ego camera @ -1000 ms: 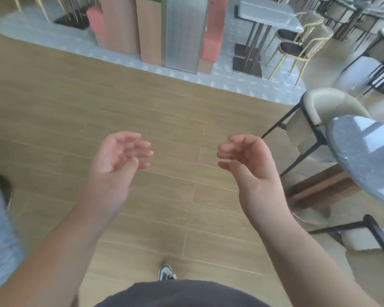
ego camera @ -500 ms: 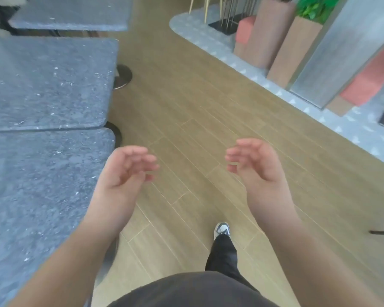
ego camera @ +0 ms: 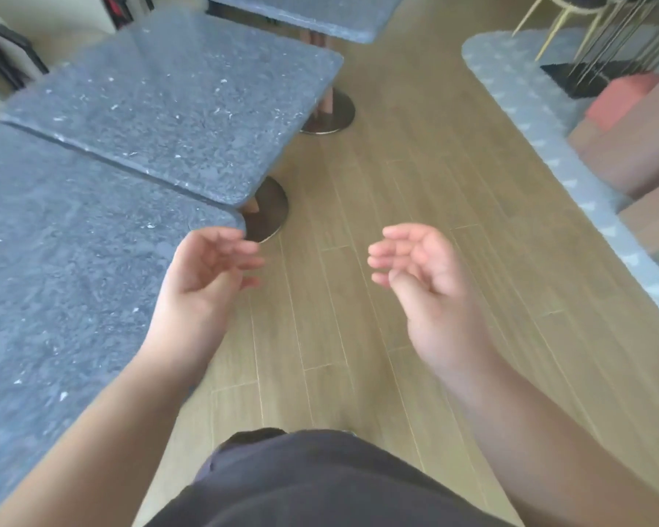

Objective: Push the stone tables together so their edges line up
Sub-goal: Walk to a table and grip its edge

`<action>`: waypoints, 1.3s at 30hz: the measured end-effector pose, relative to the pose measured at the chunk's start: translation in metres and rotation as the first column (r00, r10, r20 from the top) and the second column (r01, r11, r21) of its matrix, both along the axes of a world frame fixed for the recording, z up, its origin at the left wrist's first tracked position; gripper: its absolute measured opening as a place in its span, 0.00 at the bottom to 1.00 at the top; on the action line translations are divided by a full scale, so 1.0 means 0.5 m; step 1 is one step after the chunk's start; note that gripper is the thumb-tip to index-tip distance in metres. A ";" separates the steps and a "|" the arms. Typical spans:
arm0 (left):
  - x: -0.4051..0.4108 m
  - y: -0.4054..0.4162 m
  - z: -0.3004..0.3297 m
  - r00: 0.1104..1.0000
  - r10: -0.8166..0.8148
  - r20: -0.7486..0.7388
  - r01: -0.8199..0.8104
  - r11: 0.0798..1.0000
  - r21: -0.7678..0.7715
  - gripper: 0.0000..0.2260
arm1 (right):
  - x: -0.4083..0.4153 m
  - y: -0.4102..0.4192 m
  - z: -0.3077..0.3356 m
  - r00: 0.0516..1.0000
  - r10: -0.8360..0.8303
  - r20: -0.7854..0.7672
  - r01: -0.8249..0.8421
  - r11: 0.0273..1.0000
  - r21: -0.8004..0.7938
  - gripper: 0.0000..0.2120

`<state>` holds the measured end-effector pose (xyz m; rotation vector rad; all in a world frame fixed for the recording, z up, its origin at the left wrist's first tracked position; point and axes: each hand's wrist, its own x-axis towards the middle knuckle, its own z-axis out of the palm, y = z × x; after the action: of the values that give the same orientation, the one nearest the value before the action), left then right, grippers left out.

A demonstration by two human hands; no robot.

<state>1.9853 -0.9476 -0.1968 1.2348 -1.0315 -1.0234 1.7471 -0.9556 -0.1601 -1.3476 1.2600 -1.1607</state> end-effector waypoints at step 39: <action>0.222 -0.309 -0.467 -0.270 0.856 -0.442 -0.126 0.423 0.897 0.27 | 0.524 -0.666 -0.543 0.932 0.363 0.014 -0.118 0.267 0.957 0.15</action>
<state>2.0964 -1.1018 -0.4302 0.8211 1.1488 -0.9922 2.0094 -1.2888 -0.4314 -0.6420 1.4359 0.1237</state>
